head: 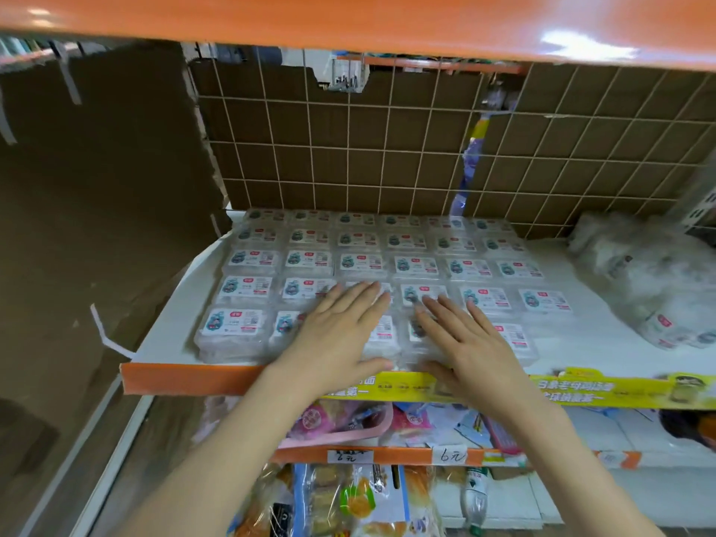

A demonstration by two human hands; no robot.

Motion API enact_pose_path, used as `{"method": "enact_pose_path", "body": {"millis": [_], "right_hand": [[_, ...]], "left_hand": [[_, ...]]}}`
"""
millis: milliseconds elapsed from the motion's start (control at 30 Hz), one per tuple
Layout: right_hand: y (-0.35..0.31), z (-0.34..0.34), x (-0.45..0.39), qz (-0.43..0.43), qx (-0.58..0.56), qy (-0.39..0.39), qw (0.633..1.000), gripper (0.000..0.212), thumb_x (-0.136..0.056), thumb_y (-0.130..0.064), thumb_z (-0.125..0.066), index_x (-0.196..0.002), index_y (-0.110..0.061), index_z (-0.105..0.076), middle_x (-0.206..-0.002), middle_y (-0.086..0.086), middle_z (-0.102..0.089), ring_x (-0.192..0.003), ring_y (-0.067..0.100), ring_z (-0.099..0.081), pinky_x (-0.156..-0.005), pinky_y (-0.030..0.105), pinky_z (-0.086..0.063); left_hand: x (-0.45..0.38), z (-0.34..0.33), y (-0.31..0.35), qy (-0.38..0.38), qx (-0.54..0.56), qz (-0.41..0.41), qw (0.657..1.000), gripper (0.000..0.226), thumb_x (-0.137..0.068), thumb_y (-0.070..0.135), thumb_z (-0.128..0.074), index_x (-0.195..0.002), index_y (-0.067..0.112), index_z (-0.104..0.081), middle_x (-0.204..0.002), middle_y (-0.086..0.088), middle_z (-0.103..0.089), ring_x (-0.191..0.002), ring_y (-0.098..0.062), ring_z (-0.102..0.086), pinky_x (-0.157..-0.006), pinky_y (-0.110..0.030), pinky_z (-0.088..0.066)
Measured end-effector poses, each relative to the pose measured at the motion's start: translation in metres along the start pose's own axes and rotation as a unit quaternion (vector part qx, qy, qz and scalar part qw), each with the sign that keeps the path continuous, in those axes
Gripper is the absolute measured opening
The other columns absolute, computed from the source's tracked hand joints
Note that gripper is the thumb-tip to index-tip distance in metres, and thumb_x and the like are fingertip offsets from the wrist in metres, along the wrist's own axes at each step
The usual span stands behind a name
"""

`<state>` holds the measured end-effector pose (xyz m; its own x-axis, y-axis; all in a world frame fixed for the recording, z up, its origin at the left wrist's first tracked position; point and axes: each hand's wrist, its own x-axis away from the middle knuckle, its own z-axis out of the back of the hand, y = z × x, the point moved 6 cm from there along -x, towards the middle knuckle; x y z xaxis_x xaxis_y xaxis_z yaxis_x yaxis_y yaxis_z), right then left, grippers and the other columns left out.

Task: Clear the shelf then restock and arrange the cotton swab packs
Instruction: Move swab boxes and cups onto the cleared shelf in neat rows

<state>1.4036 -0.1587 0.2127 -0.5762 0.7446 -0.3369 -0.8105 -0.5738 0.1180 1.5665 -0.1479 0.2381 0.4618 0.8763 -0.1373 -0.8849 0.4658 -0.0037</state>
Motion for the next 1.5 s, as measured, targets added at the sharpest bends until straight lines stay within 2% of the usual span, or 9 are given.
{"method": "enact_pose_path", "body": {"millis": [167, 367, 633, 767, 833, 933, 1000, 1267, 1500], "right_hand": [[0.008, -0.004, -0.001, -0.003, -0.014, -0.001, 1.000, 0.067, -0.080, -0.055, -0.045, -0.131, -0.012, -0.052, -0.135, 0.007, -0.053, -0.126, 0.026, -0.048, -0.105, 0.042, -0.026], [0.029, 0.012, 0.018, -0.005, -0.025, 0.004, 1.000, 0.074, -0.086, -0.061, -0.038, -0.140, -0.011, -0.041, -0.141, 0.007, -0.047, -0.133, 0.021, -0.034, -0.111, 0.039, -0.019], [0.078, 0.008, 0.051, -0.028, -0.023, -0.018, 0.999, 0.064, -0.097, -0.057, -0.016, -0.137, -0.013, -0.039, -0.140, 0.010, -0.048, -0.133, 0.023, -0.031, -0.110, 0.040, -0.020], [0.081, 0.002, 0.047, -0.014, -0.030, -0.021, 0.999, 0.062, -0.097, -0.055, -0.017, -0.136, -0.014, -0.041, -0.139, 0.008, -0.050, -0.133, 0.021, -0.033, -0.110, 0.041, -0.021], [0.082, 0.000, 0.047, -0.006, -0.032, -0.024, 0.999, 0.063, -0.097, -0.056, -0.018, -0.137, -0.013, -0.042, -0.140, 0.007, -0.049, -0.133, 0.021, -0.032, -0.110, 0.040, -0.020], [0.084, 0.002, 0.051, 0.005, -0.058, -0.024, 0.998, 0.067, -0.095, -0.059, -0.024, -0.141, -0.013, -0.041, -0.147, 0.003, -0.039, -0.138, 0.018, -0.026, -0.113, 0.039, -0.015], [0.092, 0.008, 0.052, -0.014, -0.088, -0.011, 0.996, 0.068, -0.095, -0.060, -0.026, -0.144, -0.013, -0.036, -0.148, -0.002, -0.032, -0.139, 0.014, -0.021, -0.114, 0.035, -0.010], [0.161, 0.007, 0.055, -0.154, -0.109, 0.010, 0.982, 0.073, -0.088, -0.052, -0.022, -0.143, -0.006, -0.034, -0.149, 0.012, -0.034, -0.140, 0.028, -0.026, -0.113, 0.034, -0.009], [0.186, -0.009, 0.076, -0.189, -0.144, -0.025, 0.971, 0.070, -0.089, -0.034, -0.062, -0.145, -0.007, -0.030, -0.148, 0.018, -0.034, -0.135, 0.032, -0.035, -0.109, 0.038, -0.030]], "left_hand": [[-0.014, -0.016, 0.021, -0.031, -0.012, -0.001, 0.999, 0.084, -0.091, 0.056, -0.043, -0.151, 0.016, -0.001, -0.159, -0.003, 0.003, -0.146, -0.018, 0.004, -0.114, -0.035, 0.012], [-0.023, -0.025, 0.034, -0.040, -0.027, -0.007, 0.999, 0.080, -0.078, 0.064, -0.031, -0.131, 0.008, -0.054, -0.134, -0.010, -0.055, -0.123, -0.025, -0.053, -0.103, -0.047, -0.031], [-0.049, -0.028, 0.057, -0.038, -0.030, -0.026, 0.998, 0.081, -0.079, 0.062, -0.029, -0.133, 0.005, -0.051, -0.136, -0.013, -0.052, -0.124, -0.027, -0.051, -0.103, -0.046, -0.027], [-0.050, -0.028, 0.060, -0.035, -0.049, -0.027, 0.998, 0.074, -0.079, 0.056, -0.033, -0.126, 0.005, -0.058, -0.130, -0.011, -0.058, -0.117, -0.025, -0.058, -0.097, -0.046, -0.039], [-0.052, -0.026, 0.066, -0.020, -0.051, -0.028, 0.998, 0.073, -0.080, 0.052, -0.034, -0.131, 0.004, -0.053, -0.136, -0.013, -0.053, -0.123, -0.025, -0.053, -0.104, -0.046, -0.030], [-0.056, -0.022, 0.081, -0.026, -0.009, -0.035, 0.999, 0.082, -0.081, 0.055, -0.022, -0.149, 0.009, -0.017, -0.156, -0.008, -0.015, -0.145, -0.021, -0.014, -0.111, -0.035, 0.011], [-0.062, -0.021, 0.092, -0.006, 0.003, -0.033, 0.999, 0.089, -0.079, 0.066, -0.016, -0.151, 0.014, -0.001, -0.159, -0.003, 0.000, -0.146, -0.017, 0.001, -0.109, -0.028, 0.021], [-0.104, -0.023, 0.130, -0.029, 0.018, -0.020, 0.999, 0.106, -0.079, 0.074, -0.045, -0.150, 0.011, 0.003, -0.159, -0.006, 0.006, -0.145, -0.019, 0.008, -0.115, -0.035, 0.010], [-0.116, -0.039, 0.134, -0.074, 0.027, 0.008, 0.997, 0.106, -0.080, 0.073, -0.043, -0.150, 0.012, 0.009, -0.158, -0.006, 0.014, -0.144, -0.020, 0.014, -0.114, -0.034, 0.013]]}}
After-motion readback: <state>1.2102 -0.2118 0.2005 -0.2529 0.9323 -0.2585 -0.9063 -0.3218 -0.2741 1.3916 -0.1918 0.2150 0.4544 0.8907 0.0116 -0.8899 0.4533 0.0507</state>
